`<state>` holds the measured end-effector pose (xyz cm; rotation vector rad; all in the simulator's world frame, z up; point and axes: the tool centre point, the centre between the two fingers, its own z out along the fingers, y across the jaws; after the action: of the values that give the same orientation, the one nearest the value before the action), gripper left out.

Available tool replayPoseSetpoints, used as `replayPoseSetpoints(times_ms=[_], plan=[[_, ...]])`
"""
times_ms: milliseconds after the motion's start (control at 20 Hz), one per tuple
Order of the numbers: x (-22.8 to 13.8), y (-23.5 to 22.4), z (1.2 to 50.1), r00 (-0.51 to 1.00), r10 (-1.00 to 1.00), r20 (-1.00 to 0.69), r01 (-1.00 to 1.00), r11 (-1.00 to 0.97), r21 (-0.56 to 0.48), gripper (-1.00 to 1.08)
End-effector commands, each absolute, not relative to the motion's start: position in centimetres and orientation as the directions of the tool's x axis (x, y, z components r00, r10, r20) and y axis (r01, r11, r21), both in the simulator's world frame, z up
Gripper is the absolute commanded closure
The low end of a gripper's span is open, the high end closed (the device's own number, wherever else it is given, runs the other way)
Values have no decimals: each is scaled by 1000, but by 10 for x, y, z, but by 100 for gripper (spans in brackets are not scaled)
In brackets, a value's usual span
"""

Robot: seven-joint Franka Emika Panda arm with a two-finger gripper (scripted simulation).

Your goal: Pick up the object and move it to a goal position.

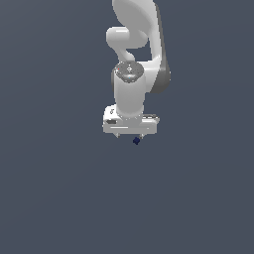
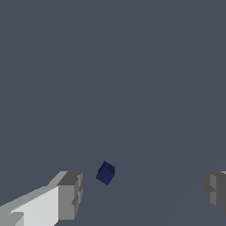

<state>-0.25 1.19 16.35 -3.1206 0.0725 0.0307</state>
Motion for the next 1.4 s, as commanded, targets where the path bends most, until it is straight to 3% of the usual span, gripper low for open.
replayPoseSetpoints(times_ms=[0,550,1350], plan=[[-3,12,164,999,-46,-20,-47,-999,-20,-92],[4,-7,167,993,-118,-11,-118,-992,-43,-92],[-11,10,140,974,-227,-14,-227,-973,-33,-92]])
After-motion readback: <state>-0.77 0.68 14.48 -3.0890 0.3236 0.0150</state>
